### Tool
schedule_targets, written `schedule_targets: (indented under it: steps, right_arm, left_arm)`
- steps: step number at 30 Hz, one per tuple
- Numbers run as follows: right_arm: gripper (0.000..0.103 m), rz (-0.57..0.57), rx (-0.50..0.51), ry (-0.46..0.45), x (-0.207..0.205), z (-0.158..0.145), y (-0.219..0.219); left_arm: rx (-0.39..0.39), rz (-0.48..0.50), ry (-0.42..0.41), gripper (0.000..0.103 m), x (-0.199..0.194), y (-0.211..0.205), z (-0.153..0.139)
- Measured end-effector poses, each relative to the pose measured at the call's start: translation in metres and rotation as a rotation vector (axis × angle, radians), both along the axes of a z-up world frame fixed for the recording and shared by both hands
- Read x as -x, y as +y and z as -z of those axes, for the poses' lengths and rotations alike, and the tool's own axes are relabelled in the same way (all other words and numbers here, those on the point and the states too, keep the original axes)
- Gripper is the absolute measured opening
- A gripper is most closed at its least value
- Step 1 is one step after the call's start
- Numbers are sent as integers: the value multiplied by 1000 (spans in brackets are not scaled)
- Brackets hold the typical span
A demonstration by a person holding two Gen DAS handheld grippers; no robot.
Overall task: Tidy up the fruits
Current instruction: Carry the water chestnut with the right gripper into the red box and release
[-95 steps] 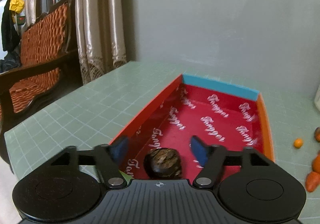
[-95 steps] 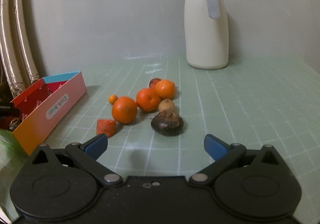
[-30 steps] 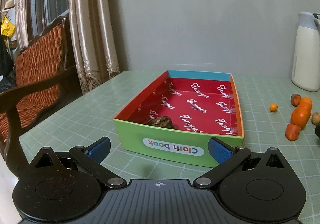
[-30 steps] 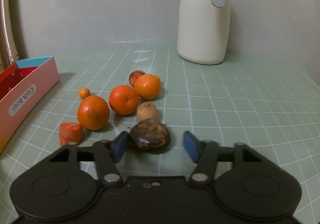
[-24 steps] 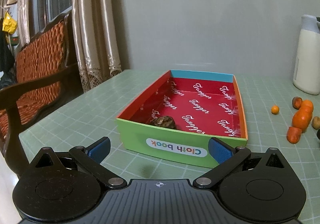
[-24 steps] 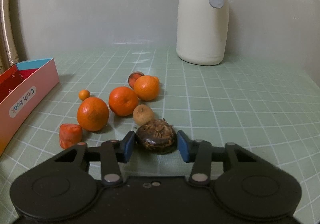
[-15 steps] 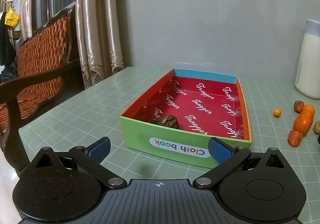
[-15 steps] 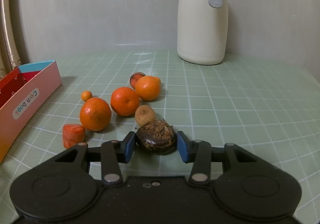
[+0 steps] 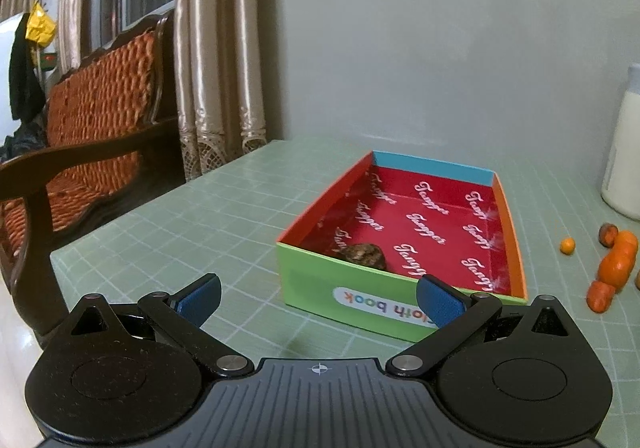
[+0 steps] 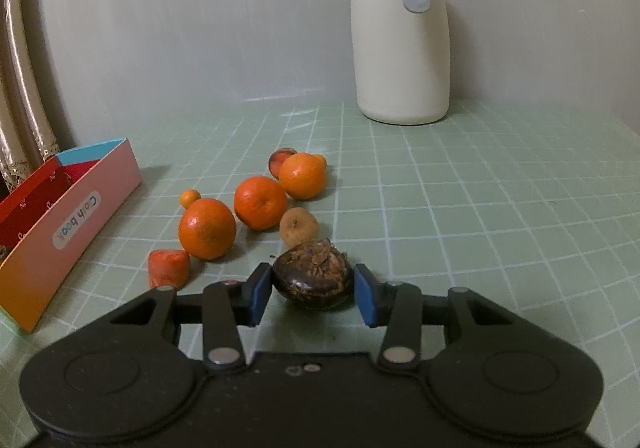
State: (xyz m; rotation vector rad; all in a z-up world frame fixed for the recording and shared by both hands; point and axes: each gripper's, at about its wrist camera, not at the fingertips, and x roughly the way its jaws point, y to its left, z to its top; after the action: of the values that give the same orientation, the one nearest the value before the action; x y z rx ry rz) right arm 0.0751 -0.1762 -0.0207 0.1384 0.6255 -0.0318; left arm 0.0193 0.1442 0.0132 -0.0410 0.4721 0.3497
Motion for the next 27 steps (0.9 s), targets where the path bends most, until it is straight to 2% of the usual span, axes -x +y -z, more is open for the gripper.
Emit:
schedule_targets:
  steps: [3,9,14,19,27]
  right_arm:
    - [43,-5,-14,-3,5,0,-1]
    - [43,-49,8,-67,17,-10,14]
    - [43,-107,23,-62,14,-10,35]
    - [43,-134,-43,-61,13,-13,45]
    - [43,-249,-72,-109,10,-36,91]
  left_arm:
    - [15,-16,-7,103,2,7,-1]
    - [28,-51,-23,103,7,23,-2]
    - [49,-105,-30,103,14,46,-3]
    - [79,-161,-29,103,19,71,-1]
    - [98,-215,-24,103,25,95,3]
